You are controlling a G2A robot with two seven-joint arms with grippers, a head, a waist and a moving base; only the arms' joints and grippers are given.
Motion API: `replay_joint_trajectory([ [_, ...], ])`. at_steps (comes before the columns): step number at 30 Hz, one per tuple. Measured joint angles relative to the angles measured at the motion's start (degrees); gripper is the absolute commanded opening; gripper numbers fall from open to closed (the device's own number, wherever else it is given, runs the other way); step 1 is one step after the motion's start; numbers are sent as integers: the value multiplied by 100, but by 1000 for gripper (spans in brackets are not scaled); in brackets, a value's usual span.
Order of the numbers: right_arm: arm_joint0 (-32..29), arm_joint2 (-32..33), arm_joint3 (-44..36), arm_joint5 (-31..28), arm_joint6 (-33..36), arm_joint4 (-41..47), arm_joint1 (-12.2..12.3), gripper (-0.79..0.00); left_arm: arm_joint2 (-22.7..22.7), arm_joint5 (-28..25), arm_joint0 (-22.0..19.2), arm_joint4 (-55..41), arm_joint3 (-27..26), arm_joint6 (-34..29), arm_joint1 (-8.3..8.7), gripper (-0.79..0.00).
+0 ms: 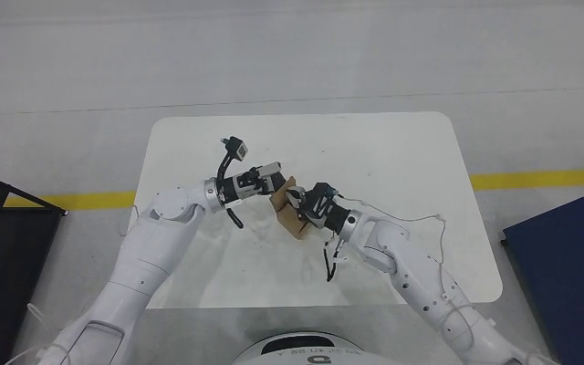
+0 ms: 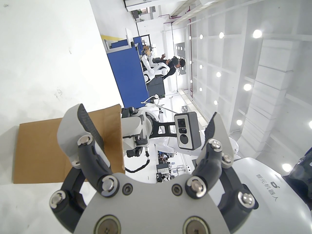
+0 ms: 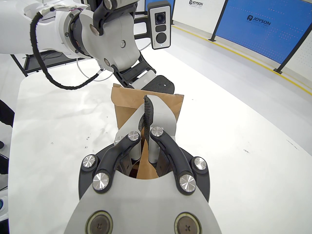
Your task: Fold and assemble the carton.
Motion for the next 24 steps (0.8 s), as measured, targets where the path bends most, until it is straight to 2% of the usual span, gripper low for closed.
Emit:
replay_joint_trajectory([
  [17,78,-72,-72,105,519,56,-55,-785,-82,-65,107,328,-209,122,27,0],
  [20,42,-46,-97,136,491,30,-54,-785,-109,-68,114,353,-219,139,32,0],
  [24,-214,159,-209,54,132,-36,6,-785,-175,-66,146,340,-244,146,45,0],
])
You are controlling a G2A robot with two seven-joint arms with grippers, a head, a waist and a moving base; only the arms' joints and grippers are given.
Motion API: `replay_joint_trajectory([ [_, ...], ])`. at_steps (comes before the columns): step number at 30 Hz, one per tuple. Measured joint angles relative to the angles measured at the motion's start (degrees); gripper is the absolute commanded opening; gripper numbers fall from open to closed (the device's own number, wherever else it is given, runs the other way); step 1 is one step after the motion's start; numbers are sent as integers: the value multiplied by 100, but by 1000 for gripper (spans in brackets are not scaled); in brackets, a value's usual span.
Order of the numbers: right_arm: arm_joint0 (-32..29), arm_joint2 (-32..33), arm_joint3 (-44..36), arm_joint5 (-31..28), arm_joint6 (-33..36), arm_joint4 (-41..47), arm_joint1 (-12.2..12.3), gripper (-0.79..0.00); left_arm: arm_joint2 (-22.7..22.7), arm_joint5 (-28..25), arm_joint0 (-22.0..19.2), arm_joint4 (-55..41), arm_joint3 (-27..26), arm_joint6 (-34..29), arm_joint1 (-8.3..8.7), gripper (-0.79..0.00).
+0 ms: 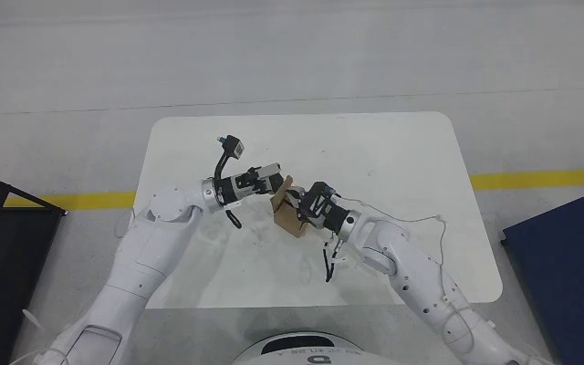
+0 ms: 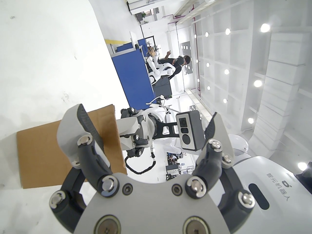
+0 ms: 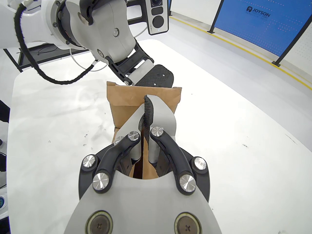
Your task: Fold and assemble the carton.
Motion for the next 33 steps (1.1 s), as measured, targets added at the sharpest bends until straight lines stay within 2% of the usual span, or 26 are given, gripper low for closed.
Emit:
replay_joint_trajectory([
  [8,-808,671,22,-625,-1287,-336,218,-785,-98,191,35,-613,-30,-297,2,0],
  [10,-913,759,146,-736,-1294,-435,253,-760,-79,207,32,-556,-54,-305,1,0],
  [24,-744,647,516,-985,-830,-344,254,-785,294,371,-67,164,-51,-188,-48,0],
  [33,-708,672,632,-991,-990,-270,259,-785,290,397,-153,702,-88,-377,-1,0],
])
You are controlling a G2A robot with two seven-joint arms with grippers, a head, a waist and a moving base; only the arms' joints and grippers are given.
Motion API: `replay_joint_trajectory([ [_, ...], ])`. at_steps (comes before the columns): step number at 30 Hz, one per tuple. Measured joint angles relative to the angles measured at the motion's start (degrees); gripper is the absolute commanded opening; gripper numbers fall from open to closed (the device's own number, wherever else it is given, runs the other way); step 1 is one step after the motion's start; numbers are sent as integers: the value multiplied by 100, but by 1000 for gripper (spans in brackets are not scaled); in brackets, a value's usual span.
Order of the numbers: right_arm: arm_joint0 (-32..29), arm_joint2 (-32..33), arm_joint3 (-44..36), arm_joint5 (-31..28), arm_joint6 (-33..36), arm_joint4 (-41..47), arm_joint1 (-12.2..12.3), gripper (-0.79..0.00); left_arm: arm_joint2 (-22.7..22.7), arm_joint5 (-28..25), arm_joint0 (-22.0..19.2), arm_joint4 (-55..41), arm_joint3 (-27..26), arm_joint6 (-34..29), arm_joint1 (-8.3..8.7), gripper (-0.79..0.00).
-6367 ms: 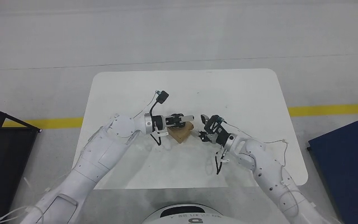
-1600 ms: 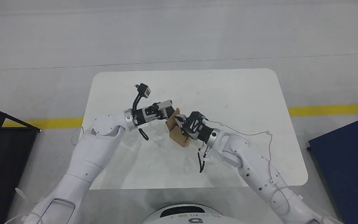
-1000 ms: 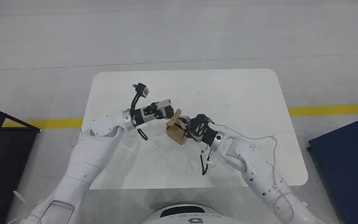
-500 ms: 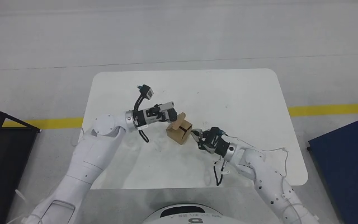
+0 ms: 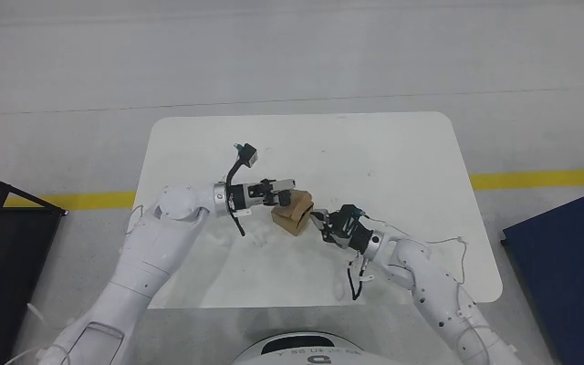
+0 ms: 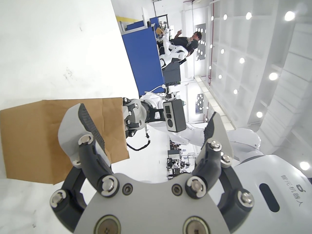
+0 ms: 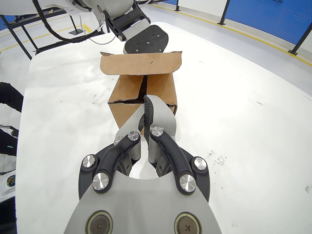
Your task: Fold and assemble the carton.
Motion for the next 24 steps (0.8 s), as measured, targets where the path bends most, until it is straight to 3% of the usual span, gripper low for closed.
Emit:
replay_joint_trajectory([
  [13,5,40,89,-28,-152,30,17,-785,-901,-218,301,1210,-372,-197,326,0],
  [17,15,47,143,-47,-182,51,20,-785,-731,-250,293,1782,-247,-199,340,0],
  [24,71,14,226,-62,-130,64,16,-785,-92,-203,-42,2398,40,15,224,0],
])
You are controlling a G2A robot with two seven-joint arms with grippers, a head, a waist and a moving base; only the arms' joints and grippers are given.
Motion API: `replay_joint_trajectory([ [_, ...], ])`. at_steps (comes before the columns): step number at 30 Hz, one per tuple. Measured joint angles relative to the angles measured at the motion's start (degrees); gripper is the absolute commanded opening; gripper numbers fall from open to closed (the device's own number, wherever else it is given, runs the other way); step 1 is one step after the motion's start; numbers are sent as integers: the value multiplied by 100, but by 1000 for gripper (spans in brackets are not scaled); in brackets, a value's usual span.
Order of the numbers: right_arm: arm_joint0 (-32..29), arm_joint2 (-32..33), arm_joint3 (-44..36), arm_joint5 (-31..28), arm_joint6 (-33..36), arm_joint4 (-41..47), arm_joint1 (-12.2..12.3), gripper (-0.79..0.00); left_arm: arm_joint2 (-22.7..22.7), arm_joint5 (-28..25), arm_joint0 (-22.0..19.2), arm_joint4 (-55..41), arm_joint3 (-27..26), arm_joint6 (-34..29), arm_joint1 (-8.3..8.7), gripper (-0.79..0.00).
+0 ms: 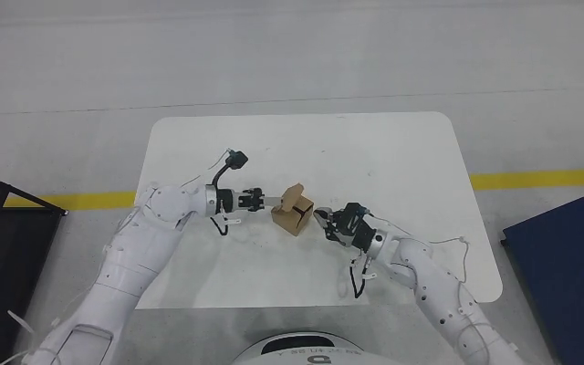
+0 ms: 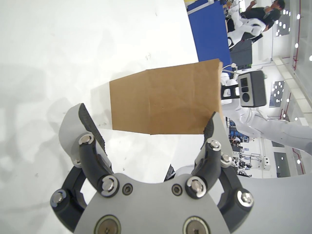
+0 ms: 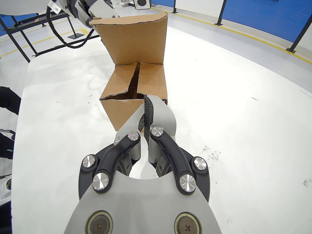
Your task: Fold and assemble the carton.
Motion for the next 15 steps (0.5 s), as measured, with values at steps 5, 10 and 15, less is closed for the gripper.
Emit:
replay_joint_trajectory([
  [5,12,-13,60,-44,55,21,4,-680,326,50,-192,168,229,85,-73,0],
  [10,42,-31,85,-55,91,28,3,-717,449,30,-277,178,351,163,-103,0],
  [15,34,8,106,-26,27,71,10,-717,553,33,-323,261,429,201,-119,0],
])
